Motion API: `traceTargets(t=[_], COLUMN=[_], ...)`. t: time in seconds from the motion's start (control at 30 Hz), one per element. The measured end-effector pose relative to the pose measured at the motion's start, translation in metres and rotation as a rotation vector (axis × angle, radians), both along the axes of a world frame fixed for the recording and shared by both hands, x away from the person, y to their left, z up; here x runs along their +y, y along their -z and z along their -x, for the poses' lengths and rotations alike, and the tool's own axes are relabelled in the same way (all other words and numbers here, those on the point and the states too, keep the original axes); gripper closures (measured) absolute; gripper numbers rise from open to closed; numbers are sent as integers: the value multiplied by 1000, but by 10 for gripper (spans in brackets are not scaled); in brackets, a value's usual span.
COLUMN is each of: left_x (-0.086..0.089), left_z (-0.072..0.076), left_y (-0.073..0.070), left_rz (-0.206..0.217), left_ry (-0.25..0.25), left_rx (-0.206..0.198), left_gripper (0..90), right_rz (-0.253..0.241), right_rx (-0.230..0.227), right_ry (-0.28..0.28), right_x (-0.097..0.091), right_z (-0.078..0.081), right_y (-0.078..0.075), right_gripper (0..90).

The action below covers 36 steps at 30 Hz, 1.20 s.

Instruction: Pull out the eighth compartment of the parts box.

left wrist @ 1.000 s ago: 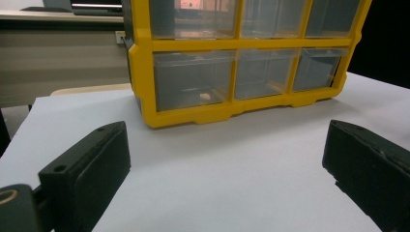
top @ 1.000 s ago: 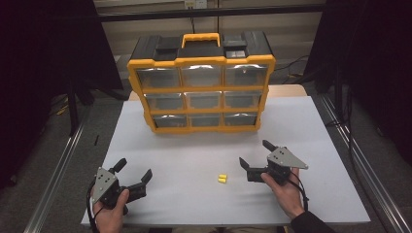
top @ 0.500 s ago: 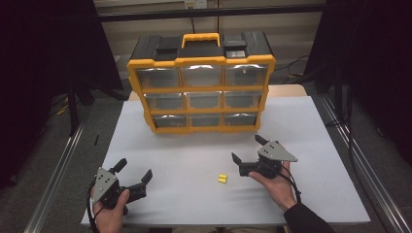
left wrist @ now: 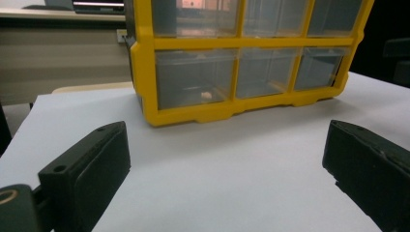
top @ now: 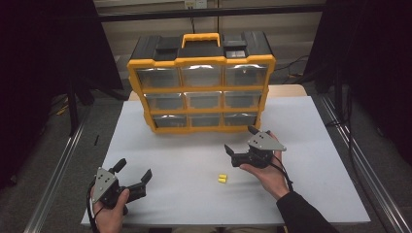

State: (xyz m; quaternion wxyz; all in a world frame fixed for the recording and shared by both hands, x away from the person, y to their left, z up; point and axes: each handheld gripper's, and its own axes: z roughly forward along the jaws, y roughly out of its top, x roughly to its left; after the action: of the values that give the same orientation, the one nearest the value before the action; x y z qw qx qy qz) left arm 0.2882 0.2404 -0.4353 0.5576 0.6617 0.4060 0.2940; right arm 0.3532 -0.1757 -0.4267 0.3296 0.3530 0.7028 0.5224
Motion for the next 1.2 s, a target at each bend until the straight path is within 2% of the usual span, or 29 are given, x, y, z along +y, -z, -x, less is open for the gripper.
traceTargets(t=[0.07, 0.1, 0.2, 0.3, 0.37, 0.4, 0.47, 0.7, 0.8, 0.87, 0.93, 0.97, 1.0, 1.03, 1.1, 1.2], left_x=[0, 1, 0, 0, 0, -1, -1, 0, 0, 0, 0, 0, 1, 1, 1, 2], left_z=[0, 0, -1, 0, 0, -1, -1, -1, -1, 0, -1, -1, -1, -1, 0, -1], left_y=[0, 0, 1, 0, 0, 1, 1, 1, 0, 0, 0, 0, 0, 0, 0, 0], left_rz=[-3, 1, 3, -2, 0, -3, -1, 0, -1, -2, -2, -2, -3, -3, 0, -2], left_ry=[-2, -3, -1, 2, 2, 2, 4, 6, 6, 5, 6, 6, 6, 6, 7, 7], left_rx=[-5, -4, 4, -7, -2, 3, 7, 2, 2, -1, 0, 0, -2, -2, -2, 2], left_gripper=[30, 30, 30, 30, 30, 30, 30, 31, 30, 31, 30, 30, 30, 30, 30, 30], right_rz=[14, 50, 93, 140, 148, 176, 201, 341, 360, 400, 441, 441, 492, 492, 553, 614], right_rx=[-4, -13, -37, -51, -51, -68, -85, -160, -180, -209, -217, -217, -247, -247, -286, -310], right_ry=[-4, -18, -29, -35, -33, -27, -29, -22, -10, -2, -8, -8, -17, -17, -15, -1], right_x=[2, 5, 10, 14, 15, 17, 19, 31, 34, 35, 35, 35, 37, 37, 40, 47], right_z=[-1, -4, -8, -10, -11, -13, -16, -23, -26, -28, -30, -30, -32, -32, -34, -36], right_y=[0, 2, 4, 8, 9, 8, 7, 7, 7, 9, 11, 11, 11, 11, 11, 12], right_gripper=[3, 3, 11, 25, 25, 23, 23, 31, 41, 51, 43, 43, 50, 50, 73, 115])
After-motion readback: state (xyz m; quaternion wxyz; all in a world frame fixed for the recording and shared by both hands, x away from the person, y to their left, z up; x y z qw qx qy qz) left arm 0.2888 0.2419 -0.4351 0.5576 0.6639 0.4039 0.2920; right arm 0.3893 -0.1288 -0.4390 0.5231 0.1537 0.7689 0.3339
